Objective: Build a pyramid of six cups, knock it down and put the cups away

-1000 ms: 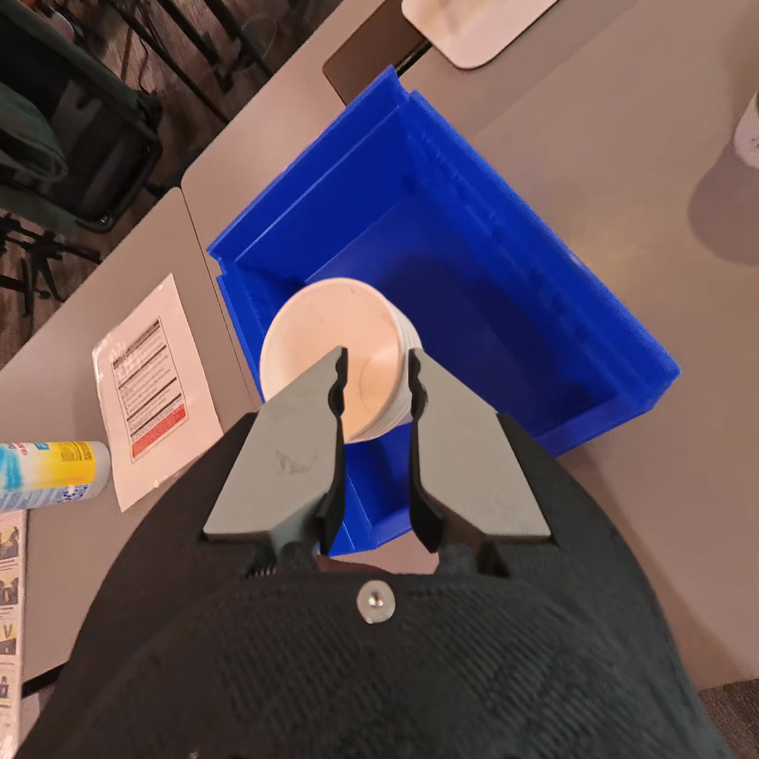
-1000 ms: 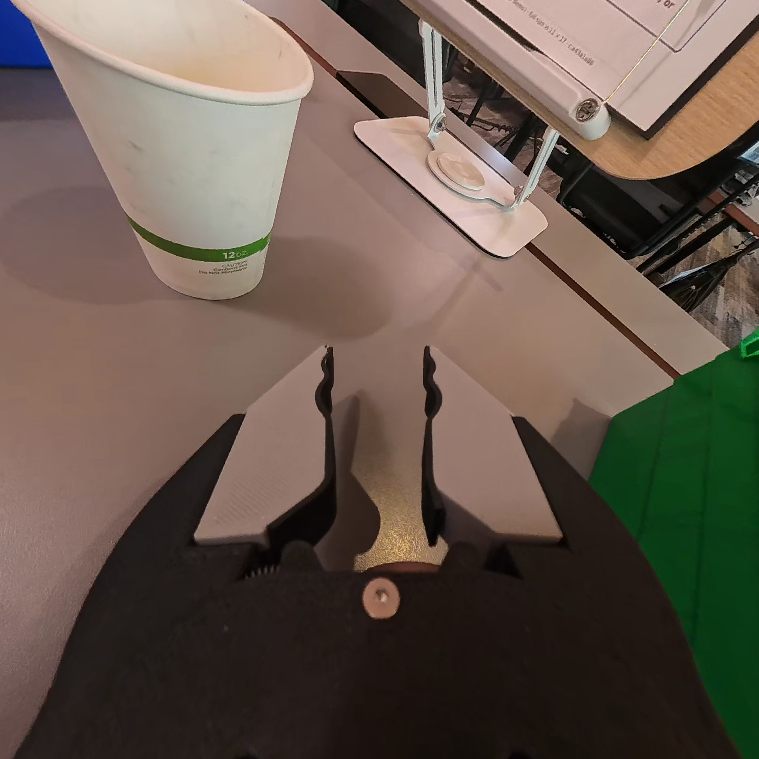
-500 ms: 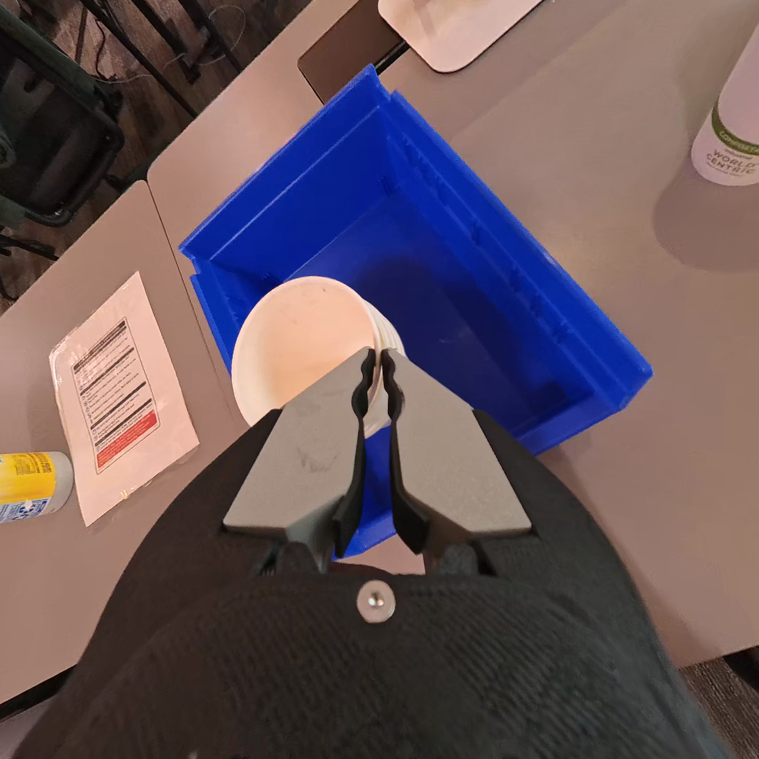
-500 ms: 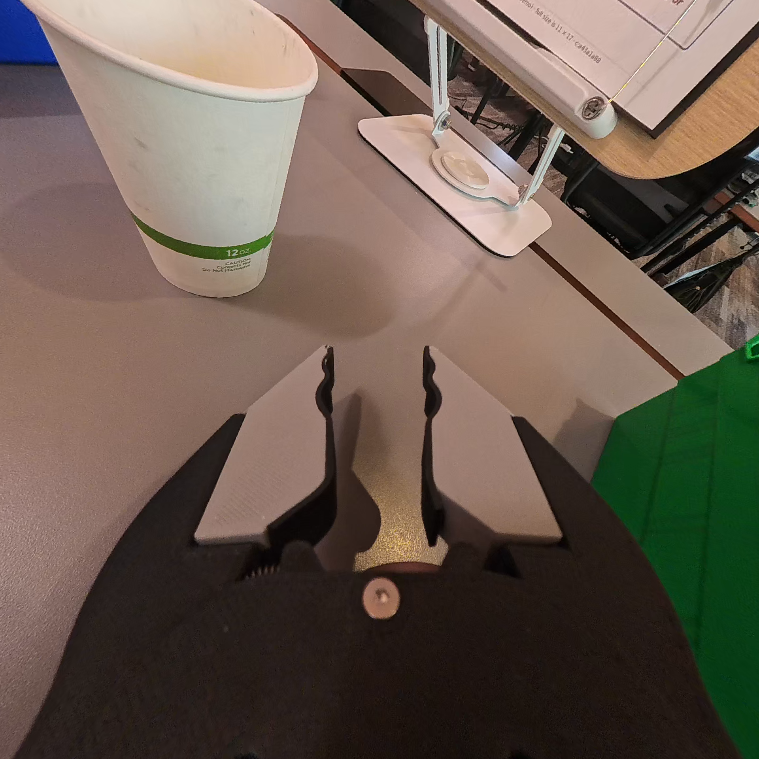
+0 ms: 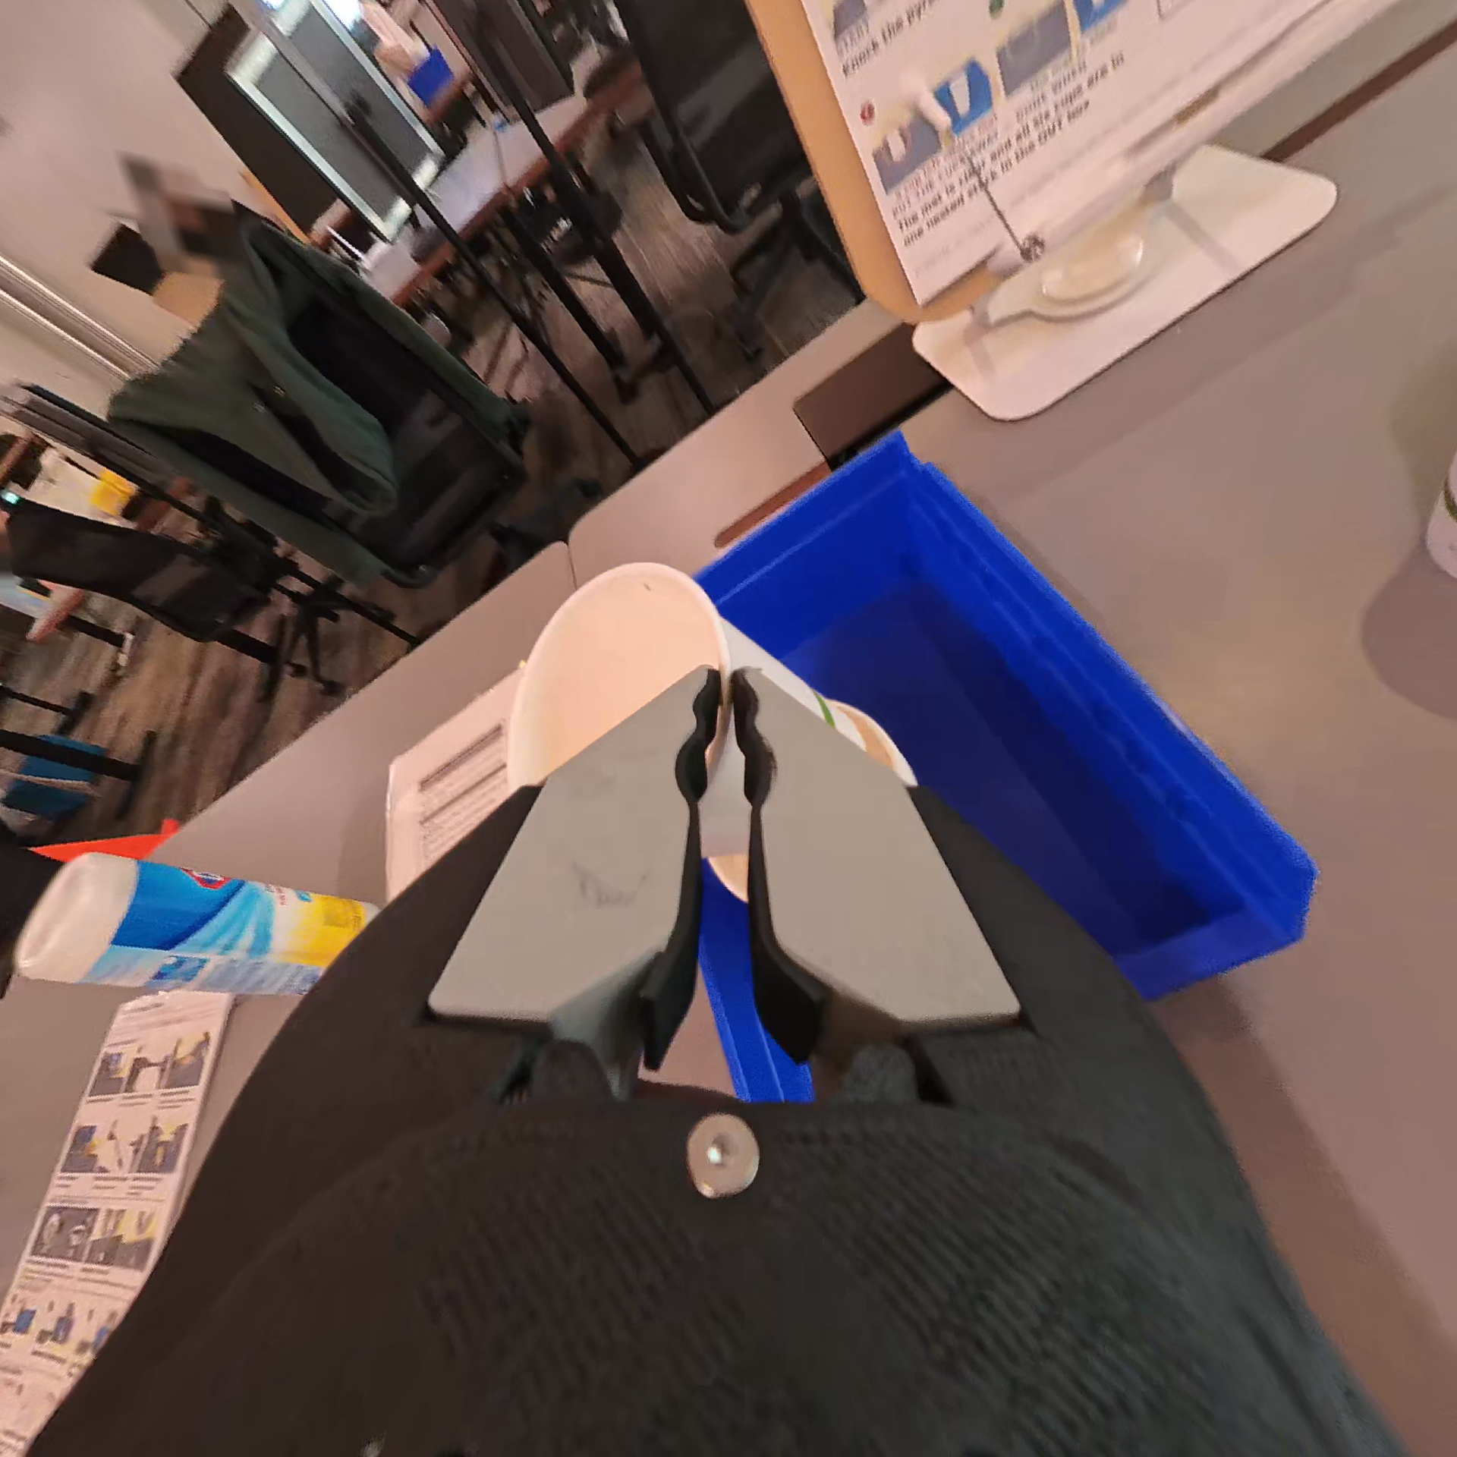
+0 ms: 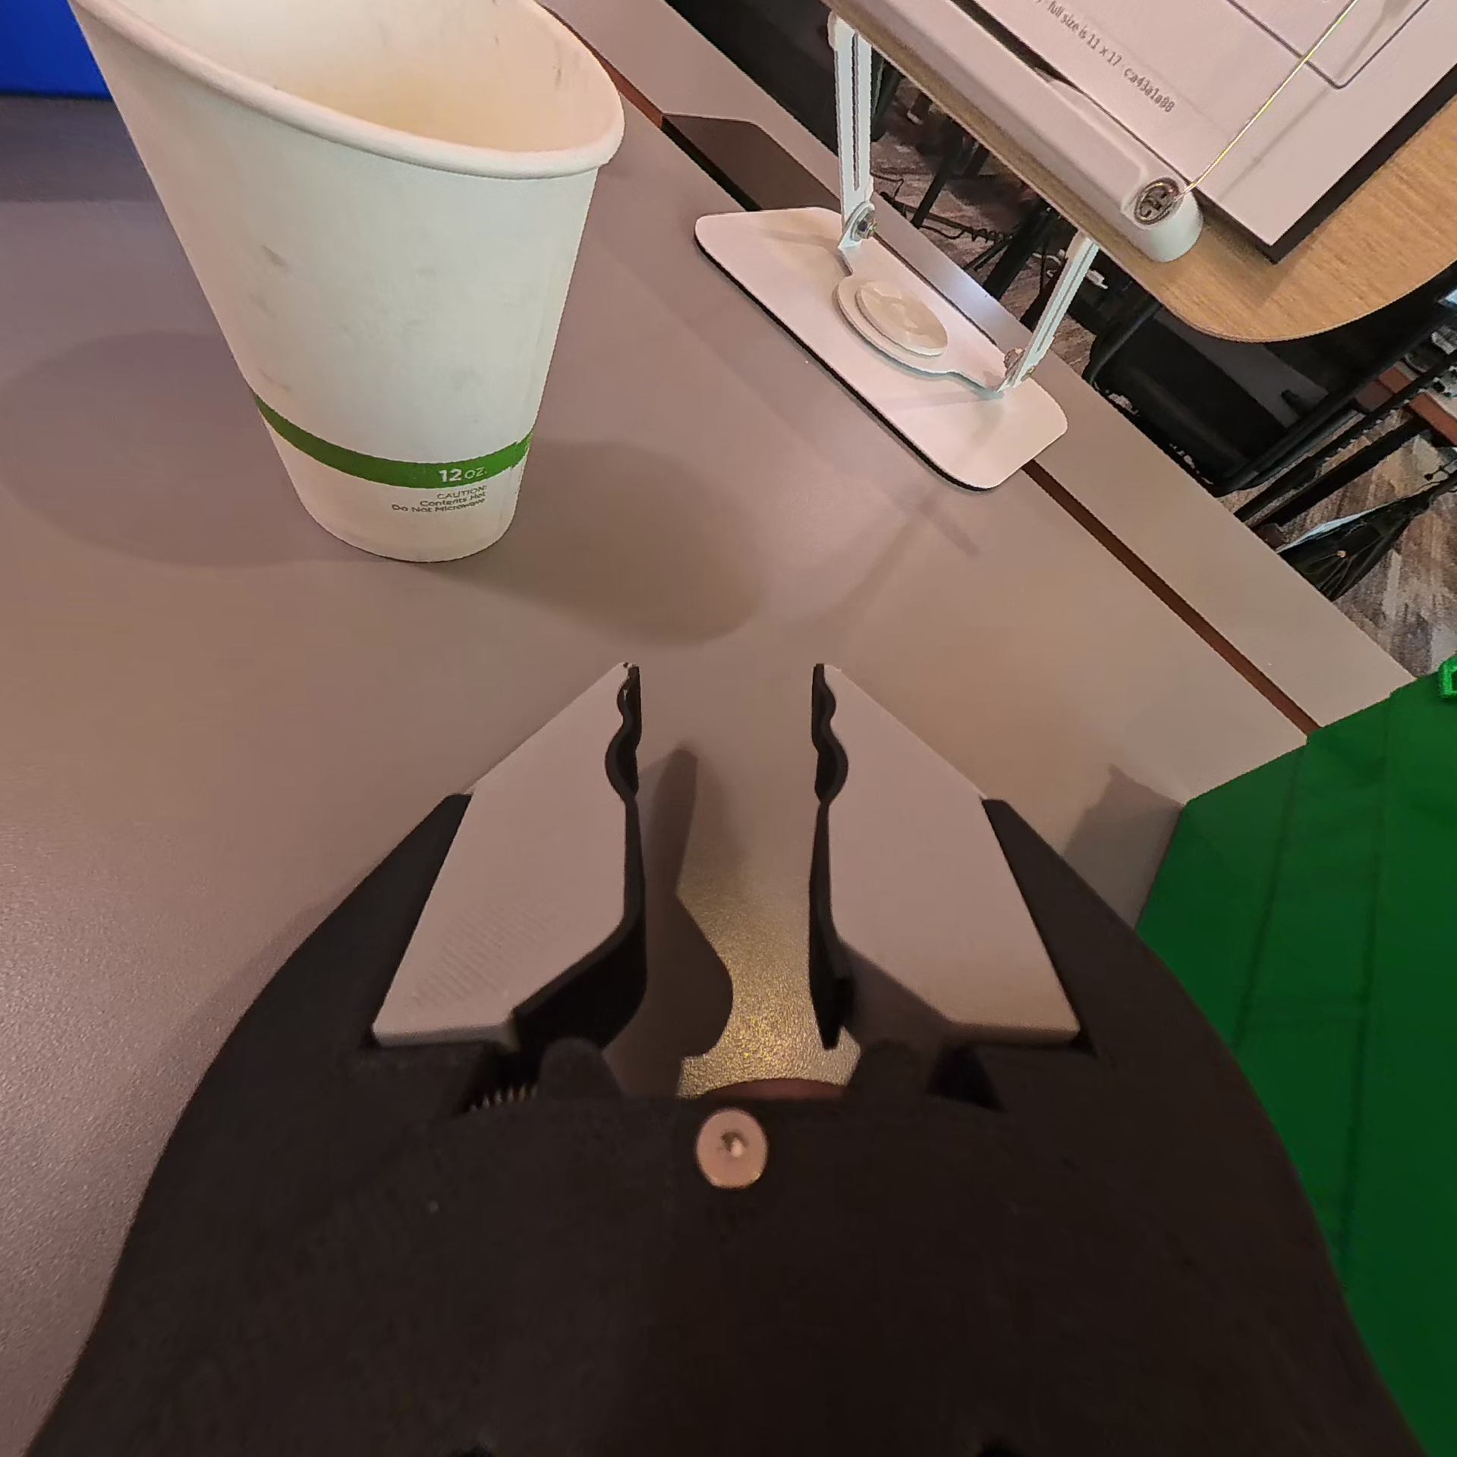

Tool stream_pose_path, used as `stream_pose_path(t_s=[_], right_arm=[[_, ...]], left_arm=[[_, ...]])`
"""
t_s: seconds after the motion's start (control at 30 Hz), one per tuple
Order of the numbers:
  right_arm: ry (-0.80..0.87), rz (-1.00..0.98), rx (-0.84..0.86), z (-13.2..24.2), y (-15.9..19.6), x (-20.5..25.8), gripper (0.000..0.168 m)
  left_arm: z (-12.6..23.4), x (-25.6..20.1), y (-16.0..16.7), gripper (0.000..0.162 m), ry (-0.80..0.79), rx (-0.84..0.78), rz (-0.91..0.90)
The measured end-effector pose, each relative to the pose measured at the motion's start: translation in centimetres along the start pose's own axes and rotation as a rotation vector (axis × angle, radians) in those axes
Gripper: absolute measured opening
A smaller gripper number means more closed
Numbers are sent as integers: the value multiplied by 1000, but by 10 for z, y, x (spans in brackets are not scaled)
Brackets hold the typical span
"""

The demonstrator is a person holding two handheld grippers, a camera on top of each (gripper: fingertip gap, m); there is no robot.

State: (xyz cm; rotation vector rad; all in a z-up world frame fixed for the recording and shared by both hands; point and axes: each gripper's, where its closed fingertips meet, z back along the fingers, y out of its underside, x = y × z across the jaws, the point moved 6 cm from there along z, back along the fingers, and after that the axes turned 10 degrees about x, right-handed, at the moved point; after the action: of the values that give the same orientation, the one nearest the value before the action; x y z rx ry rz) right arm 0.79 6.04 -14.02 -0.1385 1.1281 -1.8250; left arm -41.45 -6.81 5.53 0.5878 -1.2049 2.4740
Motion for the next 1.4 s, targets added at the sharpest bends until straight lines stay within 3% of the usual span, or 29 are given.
stream_pose_path(t_s=[0.33,0.67,0.93,1.4], right_arm=[[0,5,6,-1,0,1,41],[-6,0,2,0,0,0,41],[-1,27,3,0,0,3,41],[-6,21,10,0,0,3,41]], left_arm=[[52,-18,-56,1,29,-185,-47],[64,-154,-149,1,242,-339,-306],[27,-228,-149,1,328,-277,-418],[-8,-257,-126,2,431,-200,-402]])
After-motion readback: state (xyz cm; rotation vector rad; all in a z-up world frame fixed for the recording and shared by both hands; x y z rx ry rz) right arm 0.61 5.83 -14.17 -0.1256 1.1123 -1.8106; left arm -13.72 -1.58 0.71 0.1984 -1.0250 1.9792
